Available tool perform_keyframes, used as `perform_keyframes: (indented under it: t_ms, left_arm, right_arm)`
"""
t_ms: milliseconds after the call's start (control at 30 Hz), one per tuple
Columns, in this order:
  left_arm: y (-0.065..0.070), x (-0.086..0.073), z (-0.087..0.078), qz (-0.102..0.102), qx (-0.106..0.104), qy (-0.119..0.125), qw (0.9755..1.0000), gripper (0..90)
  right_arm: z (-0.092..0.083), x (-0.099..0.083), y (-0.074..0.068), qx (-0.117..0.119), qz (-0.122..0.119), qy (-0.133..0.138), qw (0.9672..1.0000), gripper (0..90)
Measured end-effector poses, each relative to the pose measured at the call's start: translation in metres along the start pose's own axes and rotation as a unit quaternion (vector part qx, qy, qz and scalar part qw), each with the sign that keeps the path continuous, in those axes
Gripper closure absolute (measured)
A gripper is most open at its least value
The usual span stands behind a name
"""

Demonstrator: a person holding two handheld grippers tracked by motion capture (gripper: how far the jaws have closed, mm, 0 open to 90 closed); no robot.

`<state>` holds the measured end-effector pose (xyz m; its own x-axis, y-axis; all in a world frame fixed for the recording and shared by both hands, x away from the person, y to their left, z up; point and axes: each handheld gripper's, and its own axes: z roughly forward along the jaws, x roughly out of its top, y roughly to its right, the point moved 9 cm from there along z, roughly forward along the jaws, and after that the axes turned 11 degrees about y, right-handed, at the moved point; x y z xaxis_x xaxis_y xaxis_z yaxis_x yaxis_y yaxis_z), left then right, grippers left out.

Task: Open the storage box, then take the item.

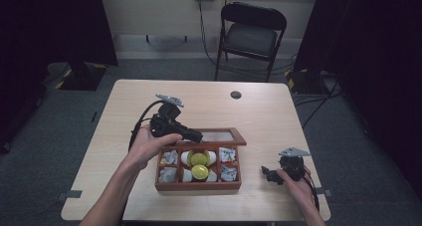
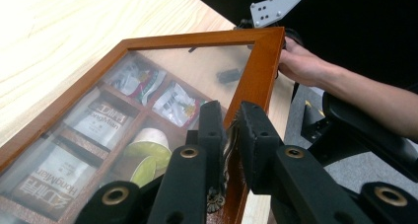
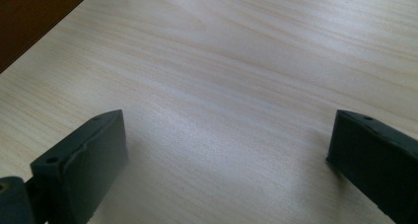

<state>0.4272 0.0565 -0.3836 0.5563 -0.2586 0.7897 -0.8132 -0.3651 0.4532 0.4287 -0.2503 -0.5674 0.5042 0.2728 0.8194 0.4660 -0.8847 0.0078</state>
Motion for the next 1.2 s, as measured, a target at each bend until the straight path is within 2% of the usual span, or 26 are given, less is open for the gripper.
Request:
perform_keyframes:
  t_ms: [100,233,600,667,733,767,900,1200]
  left_arm:
    - [-0.001,0.003,-0.001,-0.005,-0.001,0.006,1.0000,80.6]
    - [-0.002,0.004,-0.001,0.000,0.003,0.002,1.0000,80.5]
    - [-0.005,0.012,-0.003,0.004,0.004,0.016,0.9999,80.7]
    - [-0.005,0.012,-0.003,0.004,0.002,0.014,0.9999,80.7]
    - [-0.005,0.011,-0.003,0.006,0.001,0.012,0.9999,80.7]
    - [-0.004,0.011,-0.003,0.005,0.002,0.014,0.9999,80.7]
    - [-0.005,0.011,-0.003,0.009,0.003,0.012,0.9999,80.7]
    - [-0.006,0.014,-0.004,0.010,0.006,0.018,0.9998,80.7]
  right_arm:
    - [0.000,0.000,0.000,0.000,0.000,0.000,1.0000,0.7]
    - [0.000,0.000,0.000,0.000,0.000,0.000,1.0000,0.7]
    - [0.000,0.000,0.000,0.001,0.002,0.000,1.0000,0.6]
    - [-0.001,0.001,0.000,0.002,0.004,0.002,1.0000,5.4]
    - [-0.003,0.004,-0.001,0.004,0.005,0.012,0.9999,18.4]
    - [-0.004,0.005,-0.001,0.007,0.008,0.014,0.9998,16.9]
    - [-0.009,0.013,-0.011,0.024,0.013,0.028,0.9992,13.6]
    - [-0.019,0.030,-0.035,0.060,0.000,0.058,0.9965,18.1]
